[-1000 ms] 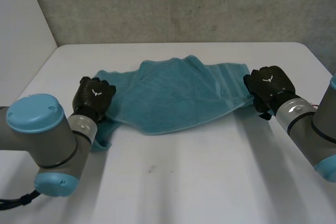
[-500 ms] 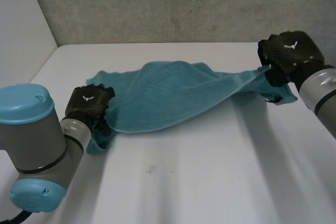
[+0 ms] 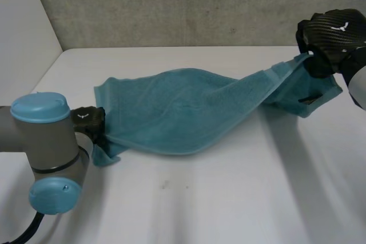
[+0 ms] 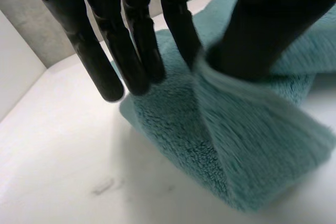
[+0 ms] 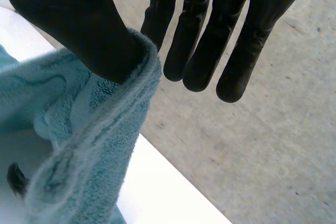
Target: Fold the laundry
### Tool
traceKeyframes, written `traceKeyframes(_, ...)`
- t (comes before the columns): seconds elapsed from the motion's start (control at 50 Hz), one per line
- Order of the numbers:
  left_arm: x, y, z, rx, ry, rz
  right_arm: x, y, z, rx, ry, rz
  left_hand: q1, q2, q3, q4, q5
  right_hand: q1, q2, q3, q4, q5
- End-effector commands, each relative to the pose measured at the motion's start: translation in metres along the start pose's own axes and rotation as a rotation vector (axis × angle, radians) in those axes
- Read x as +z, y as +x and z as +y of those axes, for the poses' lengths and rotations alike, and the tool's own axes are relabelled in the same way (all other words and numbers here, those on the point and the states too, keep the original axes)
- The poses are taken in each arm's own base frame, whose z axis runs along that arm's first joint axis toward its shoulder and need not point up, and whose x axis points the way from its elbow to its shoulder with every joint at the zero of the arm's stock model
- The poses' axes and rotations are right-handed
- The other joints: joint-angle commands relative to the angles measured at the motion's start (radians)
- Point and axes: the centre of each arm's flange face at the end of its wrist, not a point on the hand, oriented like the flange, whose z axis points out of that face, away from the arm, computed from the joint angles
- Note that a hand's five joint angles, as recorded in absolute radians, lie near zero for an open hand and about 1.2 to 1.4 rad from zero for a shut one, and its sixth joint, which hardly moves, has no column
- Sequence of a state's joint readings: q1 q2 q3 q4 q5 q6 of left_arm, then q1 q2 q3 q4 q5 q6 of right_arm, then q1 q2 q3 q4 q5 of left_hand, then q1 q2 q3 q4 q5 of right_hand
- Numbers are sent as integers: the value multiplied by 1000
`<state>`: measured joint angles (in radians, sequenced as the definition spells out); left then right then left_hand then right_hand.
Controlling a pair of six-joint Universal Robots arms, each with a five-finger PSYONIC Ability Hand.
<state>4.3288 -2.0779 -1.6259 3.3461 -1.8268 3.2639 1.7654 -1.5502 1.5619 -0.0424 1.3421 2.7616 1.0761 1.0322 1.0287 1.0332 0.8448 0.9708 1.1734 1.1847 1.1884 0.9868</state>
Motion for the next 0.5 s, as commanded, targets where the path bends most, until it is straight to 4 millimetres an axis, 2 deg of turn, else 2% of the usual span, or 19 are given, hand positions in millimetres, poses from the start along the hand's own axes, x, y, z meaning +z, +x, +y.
traceKeyframes(0.02, 2, -15, -10, 10, 20, -35, 9, 24, 9, -21, -33, 63, 320, 364, 368, 363, 377, 426, 223, 212, 208, 235)
traceKeyframes(0.08, -12, -22, -29, 55, 68, -42, 10, 27, 12, -60, -91, 47, 320, 364, 368, 363, 377, 426, 223, 212, 208, 235)
traceKeyframes(0.1, -12, -22, -29, 56, 68, -42, 11, 28, 13, -72, -113, 41, 320, 364, 368, 363, 377, 426, 223, 212, 208, 235)
traceKeyframes(0.14, -30, -28, -49, 129, 120, -52, 9, 31, 18, -119, -191, 18, 320, 364, 368, 363, 377, 426, 223, 212, 208, 235)
traceKeyframes(0.16, -30, -28, -50, 130, 120, -52, 8, 32, 20, -134, -218, 5, 320, 364, 368, 363, 377, 426, 223, 212, 208, 235)
traceKeyframes(0.2, -47, -35, -69, 208, 176, -75, 6, 32, 21, -151, -247, -8, 320, 364, 368, 363, 377, 426, 223, 212, 208, 235)
traceKeyframes(0.22, -47, -35, -69, 208, 176, -75, 1, 31, 22, -184, -297, -37, 320, 364, 368, 363, 377, 426, 223, 212, 208, 235)
traceKeyframes(0.26, -64, -41, -86, 290, 222, -96, -11, 26, 24, -250, -389, -108, 320, 364, 368, 363, 377, 426, 223, 212, 208, 235)
traceKeyframes(0.3, -76, -44, -92, 391, 228, -90, -16, 24, 26, -274, -428, -140, 320, 364, 368, 363, 377, 426, 223, 212, 208, 235)
traceKeyframes(0.36, -79, -44, -89, 444, 206, -70, -29, 16, 34, -316, -512, -222, 320, 364, 368, 363, 377, 426, 223, 212, 208, 235)
traceKeyframes(0.4, -80, -45, -76, 532, 134, -22, -31, 14, 37, -319, -525, -238, 320, 364, 368, 363, 377, 426, 223, 212, 208, 235)
traceKeyframes(0.42, -79, -46, -66, 563, 90, 12, -38, 5, 49, -328, -572, -293, 320, 364, 368, 363, 377, 426, 223, 212, 208, 235)
traceKeyframes(0.46, -75, -44, -55, 576, 52, 46, -39, 2, 54, -333, -583, -313, 320, 364, 368, 363, 377, 426, 223, 212, 208, 235)
traceKeyframes(0.48, -65, -39, -42, 586, 12, 81, -39, -5, 71, -340, -634, -355, 320, 364, 368, 363, 377, 426, 223, 212, 208, 235)
traceKeyframes(0.5, -59, -37, -35, 592, -10, 95, -36, -7, 79, -336, -654, -373, 320, 364, 368, 363, 377, 426, 223, 212, 208, 235)
